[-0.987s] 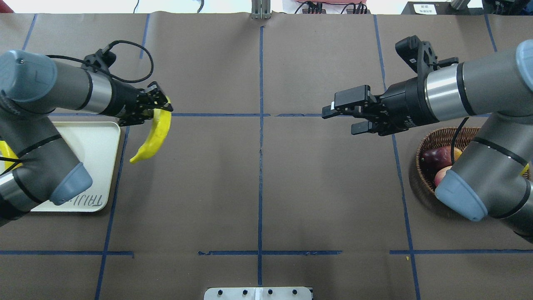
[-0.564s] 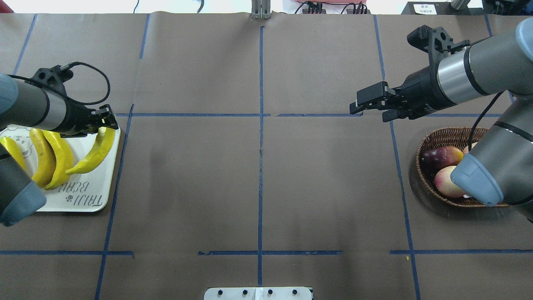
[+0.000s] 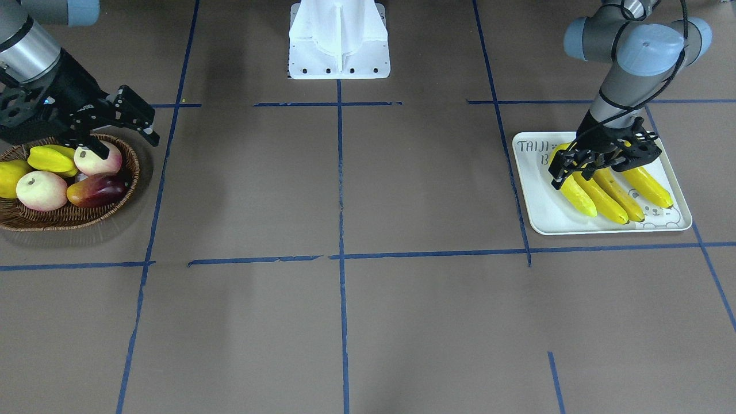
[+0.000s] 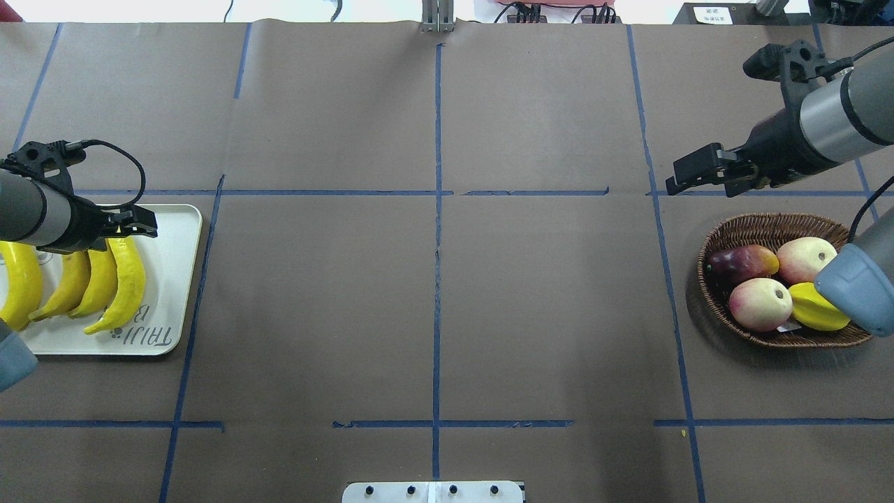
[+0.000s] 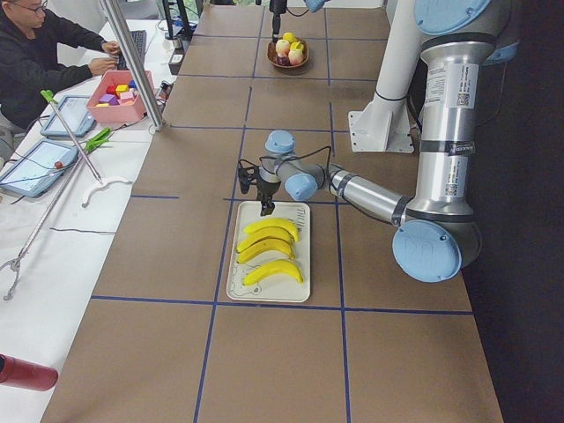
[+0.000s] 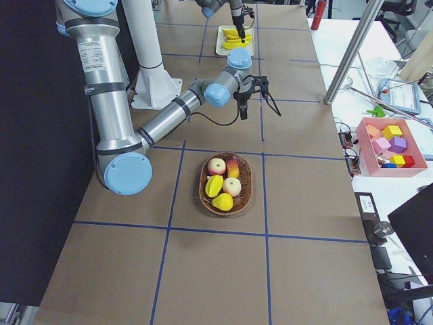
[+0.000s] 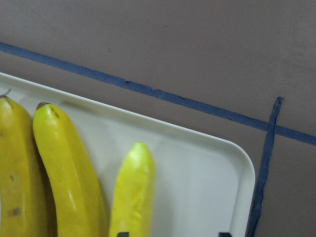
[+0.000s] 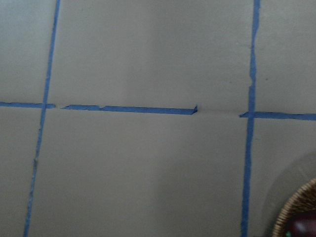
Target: Transfer all bananas from basket to plate
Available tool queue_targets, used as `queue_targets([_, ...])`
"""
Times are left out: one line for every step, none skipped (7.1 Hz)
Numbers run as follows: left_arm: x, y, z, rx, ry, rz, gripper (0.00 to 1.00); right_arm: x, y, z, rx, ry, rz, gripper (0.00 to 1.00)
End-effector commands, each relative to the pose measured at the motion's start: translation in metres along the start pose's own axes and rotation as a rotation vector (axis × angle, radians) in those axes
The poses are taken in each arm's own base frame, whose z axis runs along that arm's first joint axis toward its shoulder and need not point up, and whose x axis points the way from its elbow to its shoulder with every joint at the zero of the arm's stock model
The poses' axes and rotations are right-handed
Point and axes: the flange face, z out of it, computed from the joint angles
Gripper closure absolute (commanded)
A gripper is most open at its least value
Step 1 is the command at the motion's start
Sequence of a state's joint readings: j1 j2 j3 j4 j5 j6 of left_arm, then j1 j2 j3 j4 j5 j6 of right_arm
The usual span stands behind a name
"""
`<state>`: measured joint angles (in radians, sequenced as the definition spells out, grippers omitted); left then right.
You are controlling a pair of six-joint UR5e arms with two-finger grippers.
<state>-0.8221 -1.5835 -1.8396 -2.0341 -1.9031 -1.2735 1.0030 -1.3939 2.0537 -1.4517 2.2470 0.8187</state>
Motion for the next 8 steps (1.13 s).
queue_targets([-0.012, -0.021, -0.019, -0.032, -0.049, 0.097, 0.0, 0.074, -0.002, -0.011, -0.056, 0.12, -0.089, 0.0])
queue_targets([-0.039, -0.054, -0.045, -0.085, -0.047, 0.176, 0.0, 0.131, 0.001, -0.025, -0.06, 0.158, -0.152, 0.0])
queue_targets([-0.071, -0.084, -0.072, -0.109, -0.034, 0.221, 0.0, 0.174, 0.007, -0.038, -0.081, 0.125, -0.156, 0.0])
queue_targets([-0.115, -0.113, -0.099, -0.131, -0.041, 0.301, 0.0, 0.222, 0.018, -0.061, -0.066, 0.121, -0.165, 0.0])
queue_targets([-0.175, -0.143, -0.127, -0.16, -0.095, 0.37, 0.0, 0.274, 0.047, -0.07, -0.081, 0.136, -0.149, 0.0])
queue_targets([-0.236, -0.162, -0.148, -0.2, -0.091, 0.376, 0.0, 0.326, 0.07, -0.064, -0.107, 0.146, -0.068, 0.0])
queue_targets([-0.289, -0.165, -0.141, -0.234, -0.049, 0.35, 0.0, 0.328, 0.056, -0.065, -0.096, 0.125, -0.055, 0.0])
queue_targets([-0.319, -0.158, -0.129, -0.267, -0.015, 0.312, 0.0, 0.325, 0.037, -0.064, -0.086, 0.126, -0.068, 0.0])
